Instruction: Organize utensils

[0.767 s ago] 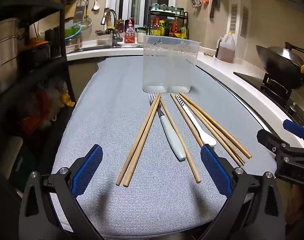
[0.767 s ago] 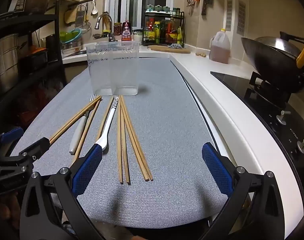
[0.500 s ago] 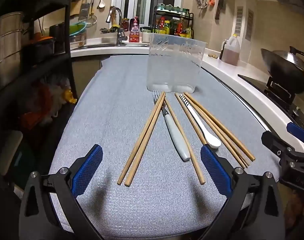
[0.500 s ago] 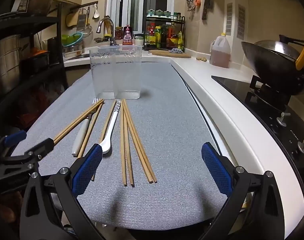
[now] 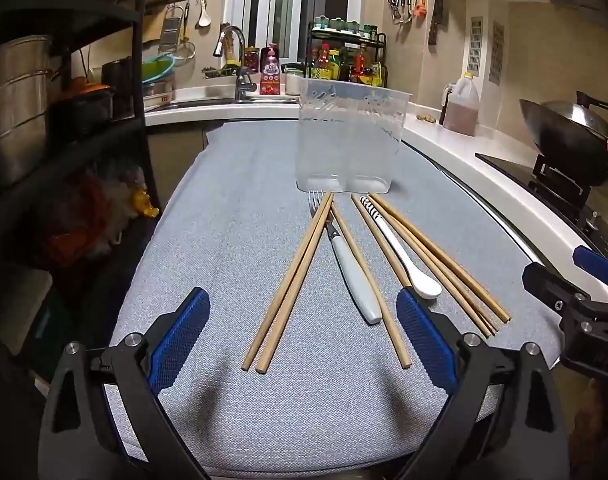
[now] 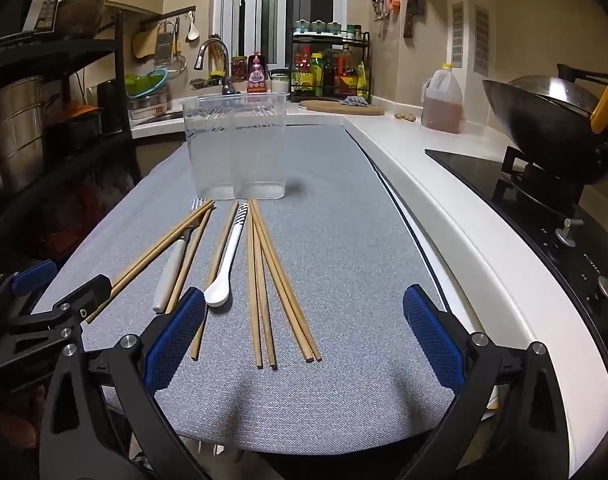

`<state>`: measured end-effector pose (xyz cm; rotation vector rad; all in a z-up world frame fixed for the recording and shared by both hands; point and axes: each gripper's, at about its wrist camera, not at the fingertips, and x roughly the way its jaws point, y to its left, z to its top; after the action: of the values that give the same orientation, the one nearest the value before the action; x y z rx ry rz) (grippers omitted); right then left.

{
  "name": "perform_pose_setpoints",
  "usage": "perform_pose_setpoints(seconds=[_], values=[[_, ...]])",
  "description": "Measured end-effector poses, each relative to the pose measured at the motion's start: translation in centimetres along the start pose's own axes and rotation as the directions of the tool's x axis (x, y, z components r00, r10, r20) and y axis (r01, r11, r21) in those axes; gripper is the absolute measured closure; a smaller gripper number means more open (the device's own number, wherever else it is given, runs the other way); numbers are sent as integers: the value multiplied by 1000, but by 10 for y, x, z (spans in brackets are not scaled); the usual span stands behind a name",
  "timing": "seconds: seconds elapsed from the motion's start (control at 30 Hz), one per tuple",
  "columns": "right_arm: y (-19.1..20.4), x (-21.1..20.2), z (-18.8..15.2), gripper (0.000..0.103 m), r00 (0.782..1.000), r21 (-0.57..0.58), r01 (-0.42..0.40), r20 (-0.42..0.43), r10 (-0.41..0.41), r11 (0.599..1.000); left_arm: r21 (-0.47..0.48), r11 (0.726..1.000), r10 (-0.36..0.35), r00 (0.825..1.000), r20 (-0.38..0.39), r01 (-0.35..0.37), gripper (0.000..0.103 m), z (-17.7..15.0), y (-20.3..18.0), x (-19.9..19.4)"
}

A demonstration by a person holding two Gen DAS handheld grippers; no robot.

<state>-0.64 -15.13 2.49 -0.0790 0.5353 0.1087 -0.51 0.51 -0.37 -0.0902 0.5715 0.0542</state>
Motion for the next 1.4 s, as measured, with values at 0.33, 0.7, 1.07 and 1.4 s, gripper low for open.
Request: perform_pose_setpoints(seconds=[0.33, 0.7, 1.07, 1.4], values=[[0, -4, 0, 6, 1000, 10, -5, 4, 5, 1000, 0, 1000, 3, 1000, 25, -3, 12, 5, 0, -6], [-3, -5, 0, 8, 1000, 5, -10, 4, 10, 1000, -2, 1000, -1, 1000, 27, 1, 12, 5, 2, -7], [-4, -5, 1, 8, 1000, 8, -9, 3, 9, 1000, 7, 1000, -28, 999, 27, 27, 12, 6, -1, -6], [-5, -5, 2, 8, 1000, 4, -12, 1, 12, 1000, 6, 1000, -28, 999, 34, 28, 12, 5, -1, -8]])
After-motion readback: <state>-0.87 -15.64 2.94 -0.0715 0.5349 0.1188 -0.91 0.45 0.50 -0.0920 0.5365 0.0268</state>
